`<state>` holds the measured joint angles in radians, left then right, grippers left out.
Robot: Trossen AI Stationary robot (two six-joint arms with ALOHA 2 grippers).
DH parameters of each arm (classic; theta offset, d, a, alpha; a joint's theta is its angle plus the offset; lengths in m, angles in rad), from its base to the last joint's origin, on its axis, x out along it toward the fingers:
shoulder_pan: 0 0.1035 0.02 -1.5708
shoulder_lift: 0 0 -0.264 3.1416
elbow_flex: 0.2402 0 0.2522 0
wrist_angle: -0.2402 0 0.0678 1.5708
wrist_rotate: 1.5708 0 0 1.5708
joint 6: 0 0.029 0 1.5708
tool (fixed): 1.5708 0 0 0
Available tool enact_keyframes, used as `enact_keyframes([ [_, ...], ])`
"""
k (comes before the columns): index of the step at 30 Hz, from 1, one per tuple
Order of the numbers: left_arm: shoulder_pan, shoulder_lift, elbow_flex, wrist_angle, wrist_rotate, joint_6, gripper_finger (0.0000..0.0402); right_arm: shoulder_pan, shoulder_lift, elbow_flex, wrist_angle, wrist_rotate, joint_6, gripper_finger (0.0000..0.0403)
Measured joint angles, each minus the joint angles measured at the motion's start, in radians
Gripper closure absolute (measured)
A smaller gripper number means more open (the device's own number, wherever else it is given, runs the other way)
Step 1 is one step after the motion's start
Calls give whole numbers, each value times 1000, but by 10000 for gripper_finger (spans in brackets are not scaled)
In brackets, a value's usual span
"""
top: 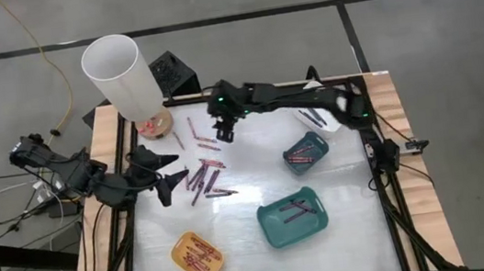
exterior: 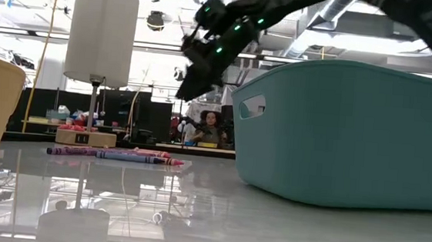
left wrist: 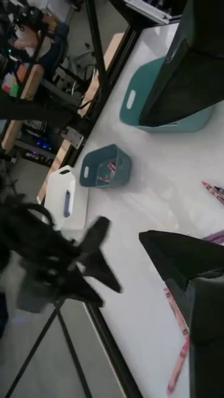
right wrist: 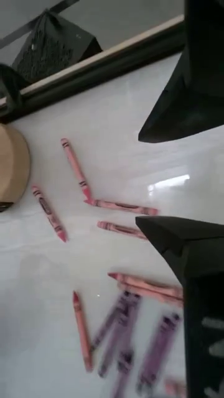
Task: Sort crayons
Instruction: Put the pink crayon into the dark blue bin
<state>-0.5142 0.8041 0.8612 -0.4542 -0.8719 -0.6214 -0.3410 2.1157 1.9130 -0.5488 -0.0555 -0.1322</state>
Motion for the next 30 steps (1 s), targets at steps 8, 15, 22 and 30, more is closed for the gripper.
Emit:
enact_keyframes([
  [8, -46, -40, 0, -77, -59, -20, 126, 8, 221, 176, -23, -1, 20, 211],
  [15, -57, -37, 0, -100, -60, -30, 126, 8, 300, 207, -10, -11, 53, 215],
  [22, -57, -37, 0, -116, -80, -34, 126, 20, 313, 208, 23, 1, 55, 215],
  [30, -57, -37, 0, -117, -83, -47, 126, 39, 327, 211, 70, 61, 78, 216],
])
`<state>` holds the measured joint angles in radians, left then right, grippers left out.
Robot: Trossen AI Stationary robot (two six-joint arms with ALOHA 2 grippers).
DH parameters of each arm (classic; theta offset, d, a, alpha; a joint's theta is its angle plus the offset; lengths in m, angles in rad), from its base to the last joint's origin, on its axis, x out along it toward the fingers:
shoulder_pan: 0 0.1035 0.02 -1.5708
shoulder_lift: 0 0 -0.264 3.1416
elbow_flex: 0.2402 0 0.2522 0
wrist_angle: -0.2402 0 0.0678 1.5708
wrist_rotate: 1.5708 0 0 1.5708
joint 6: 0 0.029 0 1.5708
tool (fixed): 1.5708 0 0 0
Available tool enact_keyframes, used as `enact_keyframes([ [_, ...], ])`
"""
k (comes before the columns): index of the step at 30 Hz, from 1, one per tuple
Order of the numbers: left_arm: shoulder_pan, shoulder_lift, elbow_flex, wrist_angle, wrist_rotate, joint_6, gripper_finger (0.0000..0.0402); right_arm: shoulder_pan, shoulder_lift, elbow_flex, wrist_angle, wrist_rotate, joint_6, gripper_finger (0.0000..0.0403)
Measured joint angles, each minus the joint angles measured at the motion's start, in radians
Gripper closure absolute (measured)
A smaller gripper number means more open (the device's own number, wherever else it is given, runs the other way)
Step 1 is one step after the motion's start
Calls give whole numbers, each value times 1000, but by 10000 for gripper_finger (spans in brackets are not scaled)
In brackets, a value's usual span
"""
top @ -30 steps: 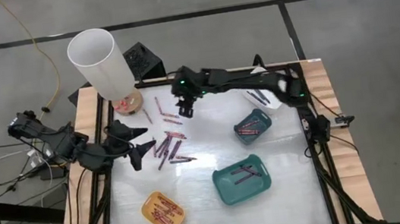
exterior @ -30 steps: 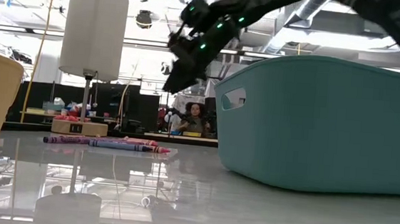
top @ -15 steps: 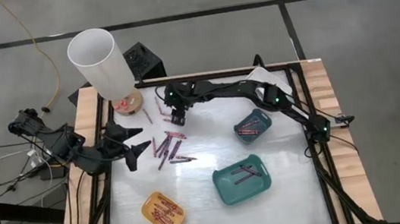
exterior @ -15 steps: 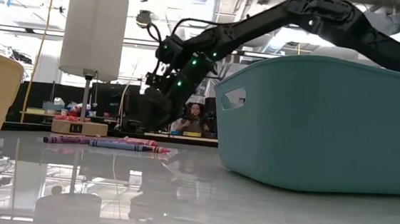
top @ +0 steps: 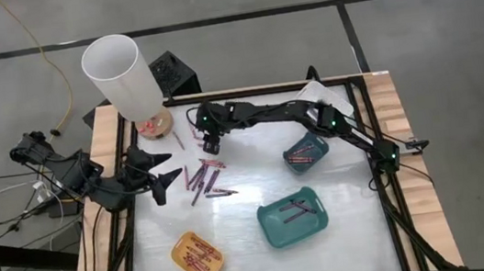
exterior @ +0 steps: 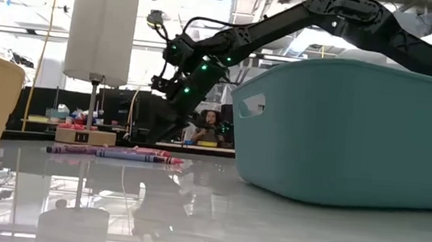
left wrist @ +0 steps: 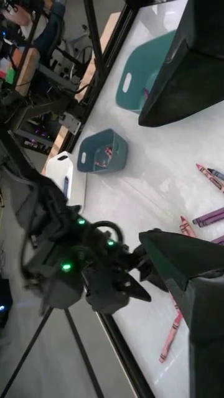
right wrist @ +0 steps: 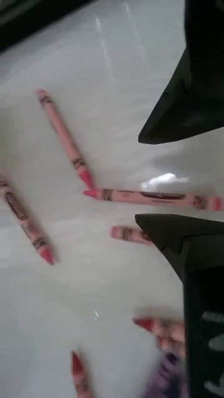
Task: Sort crayons
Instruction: Put the pink crayon into the dark blue bin
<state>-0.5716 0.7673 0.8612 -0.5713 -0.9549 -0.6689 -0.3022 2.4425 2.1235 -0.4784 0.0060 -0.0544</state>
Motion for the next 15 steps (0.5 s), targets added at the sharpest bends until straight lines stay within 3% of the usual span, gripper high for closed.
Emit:
enact_keyframes([
  [5, 0, 0, 0, 0, 6, -9, 126, 24, 19, -4, 7, 93, 5, 219],
  [15, 0, 0, 0, 0, 27, -21, 126, 2, 18, -2, -49, 73, 93, 235],
])
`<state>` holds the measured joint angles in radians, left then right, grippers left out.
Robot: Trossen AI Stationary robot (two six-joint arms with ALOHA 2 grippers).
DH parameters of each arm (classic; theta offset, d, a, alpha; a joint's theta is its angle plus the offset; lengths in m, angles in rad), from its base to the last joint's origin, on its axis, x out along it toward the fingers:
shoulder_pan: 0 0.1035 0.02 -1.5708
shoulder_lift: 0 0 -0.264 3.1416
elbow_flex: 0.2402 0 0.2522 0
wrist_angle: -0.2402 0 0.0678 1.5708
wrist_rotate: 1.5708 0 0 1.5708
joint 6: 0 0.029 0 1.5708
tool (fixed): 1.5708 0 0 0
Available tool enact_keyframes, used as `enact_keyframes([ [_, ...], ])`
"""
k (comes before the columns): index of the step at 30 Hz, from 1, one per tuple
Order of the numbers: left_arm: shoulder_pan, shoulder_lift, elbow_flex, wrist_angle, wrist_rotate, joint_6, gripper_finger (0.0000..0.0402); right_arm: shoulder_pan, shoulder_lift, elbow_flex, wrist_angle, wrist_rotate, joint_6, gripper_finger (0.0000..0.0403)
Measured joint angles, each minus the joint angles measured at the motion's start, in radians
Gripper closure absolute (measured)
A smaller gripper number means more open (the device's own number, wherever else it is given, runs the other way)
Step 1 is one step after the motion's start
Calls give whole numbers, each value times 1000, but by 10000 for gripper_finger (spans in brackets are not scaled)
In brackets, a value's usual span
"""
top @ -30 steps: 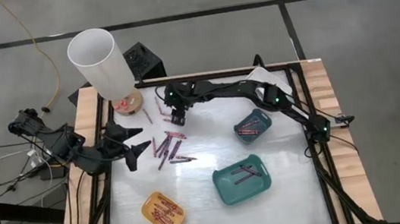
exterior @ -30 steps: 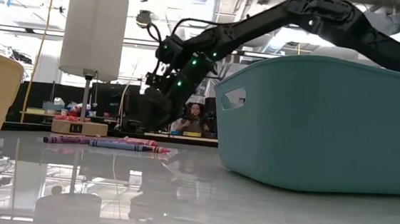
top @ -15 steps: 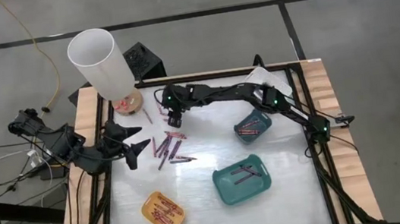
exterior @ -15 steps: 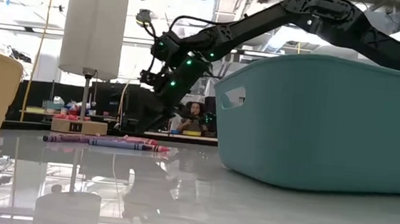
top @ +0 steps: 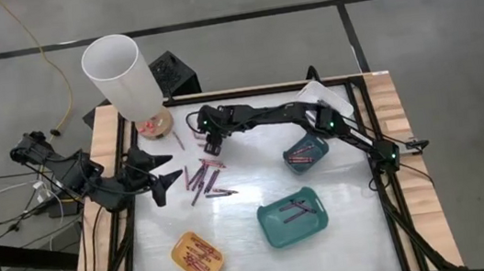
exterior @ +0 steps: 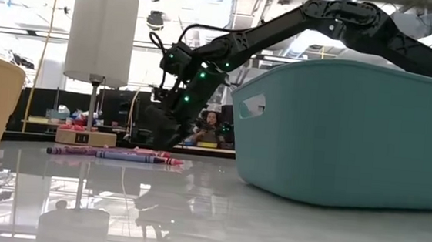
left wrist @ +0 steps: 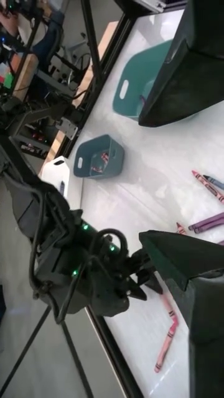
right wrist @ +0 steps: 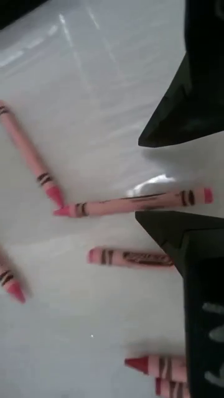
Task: Sort crayons
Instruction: Put the pink crayon into the dark blue bin
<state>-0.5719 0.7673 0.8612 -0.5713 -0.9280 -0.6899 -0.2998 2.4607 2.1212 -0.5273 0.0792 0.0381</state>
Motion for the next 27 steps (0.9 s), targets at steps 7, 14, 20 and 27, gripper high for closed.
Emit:
enact_keyframes([
  [7, 0, 0, 0, 0, 7, 6, 126, -4, -1, 0, -63, -23, 7, 243],
  [14, 0, 0, 0, 0, 8, 5, 126, -4, -3, 2, -130, -24, 7, 290],
  [20, 0, 0, 0, 0, 16, 5, 126, 0, -5, 3, -169, -24, 7, 361],
  [27, 0, 0, 0, 0, 16, -4, 126, 9, -6, 3, -172, -21, -9, 397],
])
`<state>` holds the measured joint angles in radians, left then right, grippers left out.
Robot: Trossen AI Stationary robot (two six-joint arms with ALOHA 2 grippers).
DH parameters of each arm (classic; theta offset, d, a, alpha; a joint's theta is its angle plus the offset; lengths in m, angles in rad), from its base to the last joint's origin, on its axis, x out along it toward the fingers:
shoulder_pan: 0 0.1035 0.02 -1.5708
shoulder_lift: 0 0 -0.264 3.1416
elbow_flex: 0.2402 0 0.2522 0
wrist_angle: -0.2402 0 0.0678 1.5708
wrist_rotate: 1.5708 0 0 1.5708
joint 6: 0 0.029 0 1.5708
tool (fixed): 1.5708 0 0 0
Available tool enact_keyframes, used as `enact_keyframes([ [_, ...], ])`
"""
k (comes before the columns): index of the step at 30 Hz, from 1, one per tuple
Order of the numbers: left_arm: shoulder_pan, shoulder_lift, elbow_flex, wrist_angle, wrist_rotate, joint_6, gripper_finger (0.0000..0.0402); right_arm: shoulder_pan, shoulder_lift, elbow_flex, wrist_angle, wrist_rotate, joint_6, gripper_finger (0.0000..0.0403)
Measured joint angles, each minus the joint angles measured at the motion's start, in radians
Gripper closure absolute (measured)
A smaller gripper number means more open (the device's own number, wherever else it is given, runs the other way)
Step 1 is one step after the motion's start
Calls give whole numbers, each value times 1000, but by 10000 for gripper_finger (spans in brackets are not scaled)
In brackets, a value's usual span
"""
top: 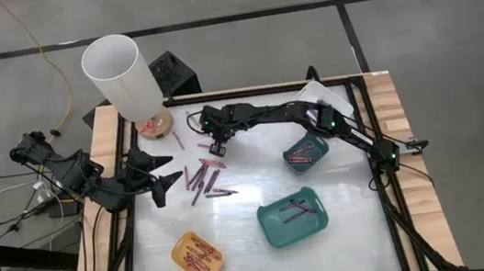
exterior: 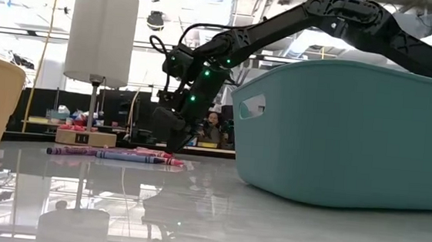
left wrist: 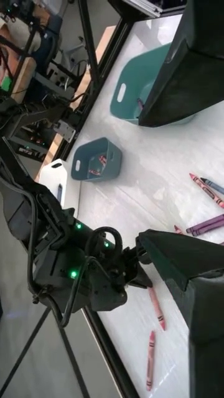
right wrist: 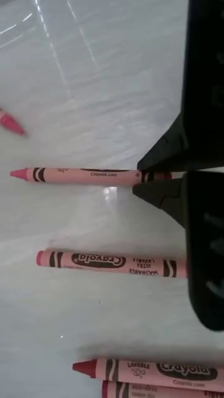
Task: Sort crayons
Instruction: Put the pink crayon into the dark blue bin
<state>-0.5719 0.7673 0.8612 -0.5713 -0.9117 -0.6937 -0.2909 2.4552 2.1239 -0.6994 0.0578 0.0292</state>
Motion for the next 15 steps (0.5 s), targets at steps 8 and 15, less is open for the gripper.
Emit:
enact_keyframes([
  [8, 0, 0, 0, 0, 0, -3, 126, 17, -22, -4, -36, -4, 0, 400],
  [15, 0, 0, 0, -15, 0, -3, 126, 25, -128, -7, -140, -24, -16, 401],
])
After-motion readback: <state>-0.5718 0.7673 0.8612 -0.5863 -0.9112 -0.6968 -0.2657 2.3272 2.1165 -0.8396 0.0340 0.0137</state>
